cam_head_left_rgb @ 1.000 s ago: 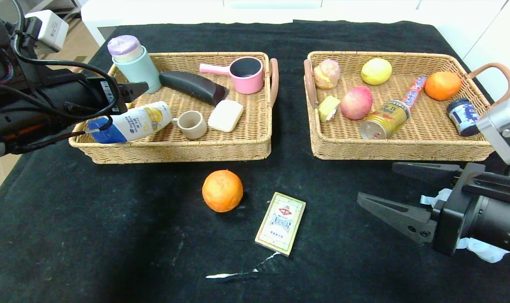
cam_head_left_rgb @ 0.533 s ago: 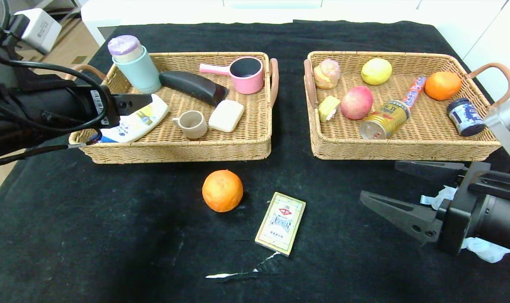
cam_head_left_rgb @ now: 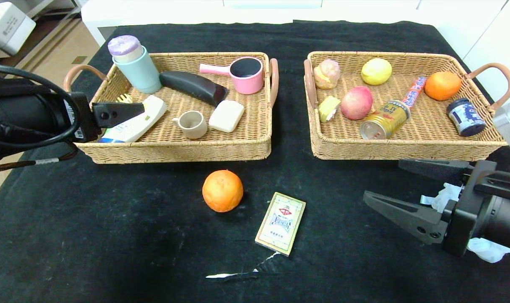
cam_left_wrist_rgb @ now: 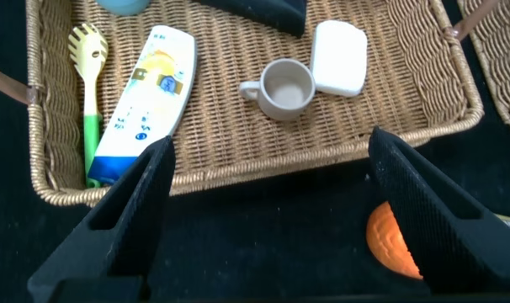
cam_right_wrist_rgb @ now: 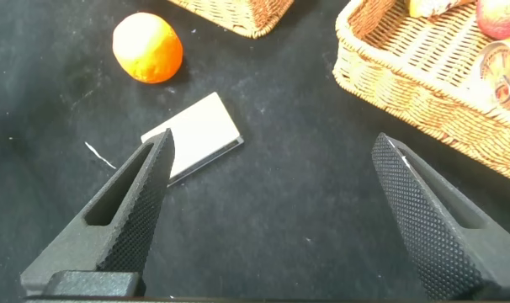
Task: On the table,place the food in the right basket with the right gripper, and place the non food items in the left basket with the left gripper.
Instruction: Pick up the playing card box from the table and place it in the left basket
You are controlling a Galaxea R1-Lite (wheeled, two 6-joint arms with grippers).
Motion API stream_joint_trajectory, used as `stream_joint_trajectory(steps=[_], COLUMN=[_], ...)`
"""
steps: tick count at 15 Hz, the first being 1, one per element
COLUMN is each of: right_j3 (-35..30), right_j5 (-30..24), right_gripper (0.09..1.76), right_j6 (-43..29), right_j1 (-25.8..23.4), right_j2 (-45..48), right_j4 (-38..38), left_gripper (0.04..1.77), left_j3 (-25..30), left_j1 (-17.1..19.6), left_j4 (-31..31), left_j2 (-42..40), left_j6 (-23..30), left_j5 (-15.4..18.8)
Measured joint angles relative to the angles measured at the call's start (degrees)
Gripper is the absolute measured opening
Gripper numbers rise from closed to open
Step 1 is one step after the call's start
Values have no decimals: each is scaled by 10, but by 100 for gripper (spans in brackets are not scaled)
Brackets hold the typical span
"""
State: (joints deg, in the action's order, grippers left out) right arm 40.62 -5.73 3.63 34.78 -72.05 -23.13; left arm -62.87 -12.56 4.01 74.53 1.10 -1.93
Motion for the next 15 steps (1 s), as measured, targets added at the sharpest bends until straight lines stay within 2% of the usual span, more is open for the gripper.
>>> stream_joint_trajectory(steps=[6, 11, 15], right_j3=[0, 0, 0], right_j5=[0, 0, 0], right_gripper=[171, 171, 171], right_j6=[0, 0, 1], right_j1=[0, 0, 0], right_j2=[4, 5, 5], right_j4=[0, 0, 0], left_gripper=[169, 170, 170], left_j3=[-1, 6, 8], left_j1=[-54, -97, -123], left_j4=[-109, -153, -204], left_j2=[-44, -62, -66], left_j6=[0, 0, 0], left_j5=[-9, -56, -62])
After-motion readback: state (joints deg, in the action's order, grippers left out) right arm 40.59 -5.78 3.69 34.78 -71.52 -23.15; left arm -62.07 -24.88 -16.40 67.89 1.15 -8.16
